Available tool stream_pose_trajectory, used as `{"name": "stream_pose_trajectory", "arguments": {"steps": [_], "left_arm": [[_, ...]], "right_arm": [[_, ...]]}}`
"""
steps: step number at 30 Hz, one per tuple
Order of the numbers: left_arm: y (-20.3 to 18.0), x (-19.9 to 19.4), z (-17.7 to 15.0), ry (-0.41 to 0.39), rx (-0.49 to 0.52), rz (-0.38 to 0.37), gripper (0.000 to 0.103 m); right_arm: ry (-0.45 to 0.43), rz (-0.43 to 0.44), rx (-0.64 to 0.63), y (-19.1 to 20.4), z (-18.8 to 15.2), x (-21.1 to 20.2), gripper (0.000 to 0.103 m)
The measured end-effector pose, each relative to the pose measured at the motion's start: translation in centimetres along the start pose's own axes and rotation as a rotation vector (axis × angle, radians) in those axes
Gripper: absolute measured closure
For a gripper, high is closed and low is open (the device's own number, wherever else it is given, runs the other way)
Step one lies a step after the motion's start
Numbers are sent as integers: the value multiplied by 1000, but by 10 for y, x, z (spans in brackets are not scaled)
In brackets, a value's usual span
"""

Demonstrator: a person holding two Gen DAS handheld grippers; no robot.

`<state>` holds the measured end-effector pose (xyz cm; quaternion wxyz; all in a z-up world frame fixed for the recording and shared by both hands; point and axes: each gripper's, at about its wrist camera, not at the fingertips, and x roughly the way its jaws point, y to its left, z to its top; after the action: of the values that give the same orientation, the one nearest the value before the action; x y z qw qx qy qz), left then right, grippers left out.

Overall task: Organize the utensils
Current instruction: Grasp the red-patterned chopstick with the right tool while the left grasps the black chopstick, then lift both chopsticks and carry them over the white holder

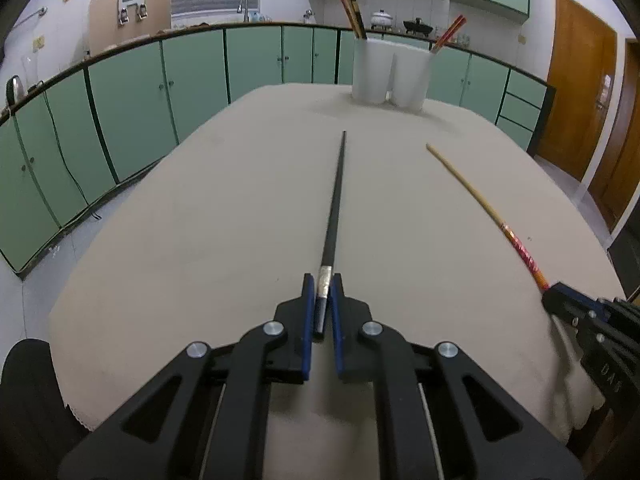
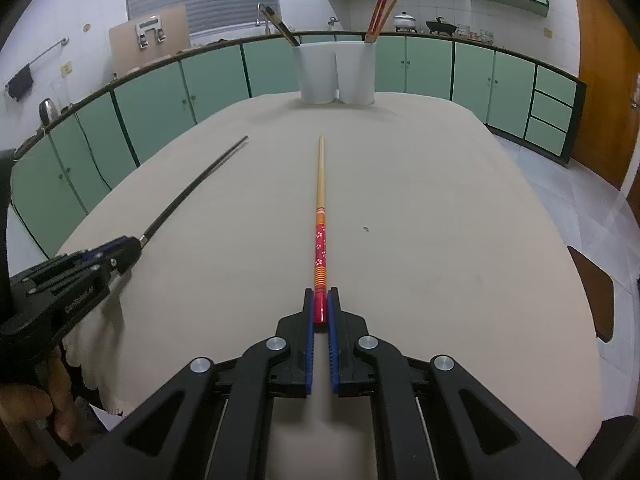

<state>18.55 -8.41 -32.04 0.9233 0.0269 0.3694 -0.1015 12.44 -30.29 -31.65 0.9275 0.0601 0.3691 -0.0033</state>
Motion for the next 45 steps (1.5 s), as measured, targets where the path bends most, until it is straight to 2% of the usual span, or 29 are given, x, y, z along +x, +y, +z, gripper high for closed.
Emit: {"name": "stream_pose_trajectory", "arguments": {"steps": [2, 6, 9, 13, 20, 28, 36, 45], "left_arm": [[-2, 0, 0, 1, 19, -7, 91], [-5, -1, 1, 5, 50, -24, 63], [-8, 0, 0, 1, 80, -31, 66], [-12, 1, 3, 14, 112, -66, 95], [-9, -7, 17, 61, 87, -96, 97], [-3, -48, 37, 1, 68, -102, 97], [-1, -80, 51, -52, 64, -122, 97], [-1, -105, 68, -108, 65, -142, 97]], "right_arm": [[-2, 0, 0, 1, 1, 2, 96], [-11, 8, -1, 0, 0, 2, 95], [-12, 22, 7, -3, -1, 2, 95], [6, 28, 15, -4, 2, 3, 95], [40, 14, 22, -2, 8, -4, 96], [3, -17, 2, 6, 26, -39, 96], [-95, -29, -54, 17, 55, -83, 96], [-152, -34, -105, 23, 77, -105, 98]]}}
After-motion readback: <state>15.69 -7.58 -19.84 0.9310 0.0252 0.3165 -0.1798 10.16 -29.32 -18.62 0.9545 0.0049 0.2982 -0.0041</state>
